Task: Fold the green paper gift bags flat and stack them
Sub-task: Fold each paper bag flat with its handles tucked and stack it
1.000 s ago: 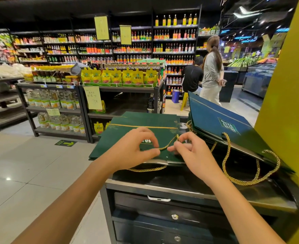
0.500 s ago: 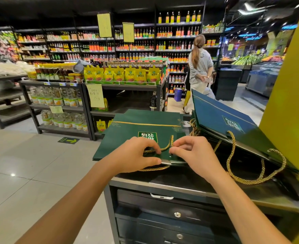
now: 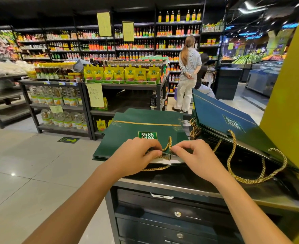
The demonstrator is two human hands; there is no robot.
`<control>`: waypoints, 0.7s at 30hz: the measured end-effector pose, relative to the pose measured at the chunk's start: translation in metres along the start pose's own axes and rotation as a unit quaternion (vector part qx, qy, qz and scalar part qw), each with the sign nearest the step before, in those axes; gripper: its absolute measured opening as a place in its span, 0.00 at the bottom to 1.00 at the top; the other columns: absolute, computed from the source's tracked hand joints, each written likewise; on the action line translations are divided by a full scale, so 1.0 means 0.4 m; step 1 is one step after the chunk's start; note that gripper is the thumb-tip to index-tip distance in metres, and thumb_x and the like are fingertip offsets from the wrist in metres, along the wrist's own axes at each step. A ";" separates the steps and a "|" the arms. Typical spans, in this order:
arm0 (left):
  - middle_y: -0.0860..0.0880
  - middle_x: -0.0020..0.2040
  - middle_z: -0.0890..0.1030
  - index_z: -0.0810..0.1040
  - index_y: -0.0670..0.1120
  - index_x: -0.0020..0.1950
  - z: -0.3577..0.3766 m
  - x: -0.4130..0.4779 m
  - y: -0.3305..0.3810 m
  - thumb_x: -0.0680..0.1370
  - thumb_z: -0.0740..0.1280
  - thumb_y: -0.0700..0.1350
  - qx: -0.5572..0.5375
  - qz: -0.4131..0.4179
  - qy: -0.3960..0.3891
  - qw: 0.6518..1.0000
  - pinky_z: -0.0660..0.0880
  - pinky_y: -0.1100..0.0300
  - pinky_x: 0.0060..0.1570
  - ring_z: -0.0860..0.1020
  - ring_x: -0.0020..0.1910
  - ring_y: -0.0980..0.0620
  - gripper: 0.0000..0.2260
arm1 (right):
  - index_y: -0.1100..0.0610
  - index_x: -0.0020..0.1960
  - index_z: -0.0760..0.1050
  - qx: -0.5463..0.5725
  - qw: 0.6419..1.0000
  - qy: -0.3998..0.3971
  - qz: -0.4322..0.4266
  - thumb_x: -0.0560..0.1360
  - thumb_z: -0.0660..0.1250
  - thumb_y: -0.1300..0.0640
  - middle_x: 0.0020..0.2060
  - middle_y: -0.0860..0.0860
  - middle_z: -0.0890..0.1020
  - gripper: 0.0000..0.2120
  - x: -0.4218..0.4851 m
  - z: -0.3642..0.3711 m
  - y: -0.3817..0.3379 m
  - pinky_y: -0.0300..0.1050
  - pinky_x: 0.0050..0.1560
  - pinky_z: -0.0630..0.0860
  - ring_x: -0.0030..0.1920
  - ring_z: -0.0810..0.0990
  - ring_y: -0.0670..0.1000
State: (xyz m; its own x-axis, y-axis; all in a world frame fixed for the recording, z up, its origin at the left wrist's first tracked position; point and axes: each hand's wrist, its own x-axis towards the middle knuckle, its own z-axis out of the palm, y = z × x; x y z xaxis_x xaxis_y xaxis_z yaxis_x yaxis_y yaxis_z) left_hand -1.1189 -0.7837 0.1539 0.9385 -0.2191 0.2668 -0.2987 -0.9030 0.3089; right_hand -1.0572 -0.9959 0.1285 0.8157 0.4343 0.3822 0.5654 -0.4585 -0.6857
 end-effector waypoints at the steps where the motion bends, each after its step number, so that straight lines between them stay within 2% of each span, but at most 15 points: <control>1: 0.58 0.54 0.82 0.79 0.56 0.62 0.002 -0.001 0.001 0.84 0.62 0.53 0.008 0.001 0.006 1.000 0.75 0.63 0.49 0.78 0.49 0.60 0.10 | 0.46 0.52 0.85 0.003 1.000 -0.008 -0.006 0.80 0.67 0.48 0.43 0.37 0.84 0.08 -0.004 -0.005 0.000 0.34 0.49 0.76 0.49 0.80 0.38; 4: 0.60 0.50 0.80 0.78 0.56 0.62 0.002 0.001 0.006 0.85 0.60 0.53 0.043 0.013 0.026 0.999 0.70 0.65 0.41 0.77 0.45 0.59 0.11 | 0.46 0.55 0.83 -0.001 0.999 -0.032 -0.034 0.79 0.69 0.52 0.46 0.37 0.83 0.06 -0.016 -0.016 0.004 0.26 0.49 0.72 0.51 0.79 0.36; 6: 0.59 0.50 0.80 0.78 0.56 0.62 -0.001 0.001 0.012 0.85 0.59 0.53 0.058 0.016 0.039 0.997 0.70 0.65 0.41 0.77 0.44 0.59 0.11 | 0.47 0.57 0.82 -0.013 0.998 -0.029 -0.054 0.79 0.69 0.54 0.48 0.36 0.82 0.08 -0.021 -0.014 0.012 0.25 0.51 0.71 0.53 0.78 0.36; 8: 0.57 0.53 0.82 0.79 0.54 0.62 0.004 -0.004 0.016 0.84 0.61 0.52 0.069 0.028 0.063 0.995 0.73 0.62 0.48 0.77 0.47 0.58 0.10 | 0.47 0.59 0.82 -0.012 0.997 -0.014 -0.068 0.80 0.68 0.54 0.50 0.35 0.82 0.10 -0.026 -0.007 0.022 0.25 0.53 0.70 0.55 0.78 0.35; 11: 0.53 0.59 0.80 0.79 0.51 0.56 0.038 -0.016 0.012 0.81 0.66 0.48 0.090 0.084 0.173 0.977 0.70 0.54 0.63 0.76 0.59 0.53 0.06 | 0.48 0.60 0.82 0.003 0.997 0.009 -0.082 0.80 0.68 0.56 0.51 0.33 0.81 0.10 -0.032 0.011 0.035 0.25 0.55 0.70 0.56 0.77 0.35; 13: 0.49 0.60 0.79 0.78 0.48 0.51 0.067 -0.022 0.017 0.78 0.65 0.45 0.098 0.109 0.240 0.960 0.67 0.51 0.66 0.74 0.64 0.48 0.03 | 0.48 0.59 0.82 0.010 0.996 0.027 -0.087 0.80 0.68 0.56 0.51 0.32 0.80 0.10 -0.037 0.023 0.044 0.28 0.57 0.71 0.57 0.77 0.36; 15: 0.47 0.62 0.78 0.78 0.46 0.49 0.094 -0.025 0.024 0.79 0.65 0.45 0.118 0.129 0.263 0.949 0.65 0.49 0.67 0.72 0.68 0.45 0.04 | 0.48 0.60 0.82 0.027 0.995 0.041 -0.084 0.81 0.67 0.55 0.51 0.33 0.81 0.10 -0.041 0.032 0.050 0.34 0.59 0.74 0.58 0.77 0.37; 18: 0.46 0.66 0.78 0.82 0.48 0.48 0.124 -0.027 0.027 0.79 0.68 0.46 0.141 0.128 0.256 0.948 0.63 0.46 0.70 0.70 0.72 0.44 0.04 | 0.49 0.59 0.82 0.046 0.994 0.053 -0.085 0.81 0.66 0.56 0.51 0.33 0.81 0.10 -0.046 0.043 0.055 0.42 0.59 0.76 0.57 0.78 0.41; 21: 0.48 0.68 0.77 0.86 0.51 0.45 0.142 -0.026 0.035 0.76 0.71 0.51 0.146 0.063 0.233 0.959 0.59 0.47 0.70 0.68 0.75 0.44 0.05 | 0.45 0.58 0.81 0.052 0.992 0.063 -0.094 0.81 0.67 0.57 0.54 0.27 0.78 0.10 -0.049 0.051 0.055 0.43 0.59 0.77 0.58 0.78 0.40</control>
State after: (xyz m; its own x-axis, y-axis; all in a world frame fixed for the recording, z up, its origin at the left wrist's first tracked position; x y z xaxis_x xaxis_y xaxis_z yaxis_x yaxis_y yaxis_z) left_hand -1.1231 -0.8148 0.1036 0.6989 -0.2051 0.6852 -0.2789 -0.9603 -0.0030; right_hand -1.0633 -0.9985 0.0933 0.7102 0.4007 0.5789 0.6981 -0.2940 -0.6529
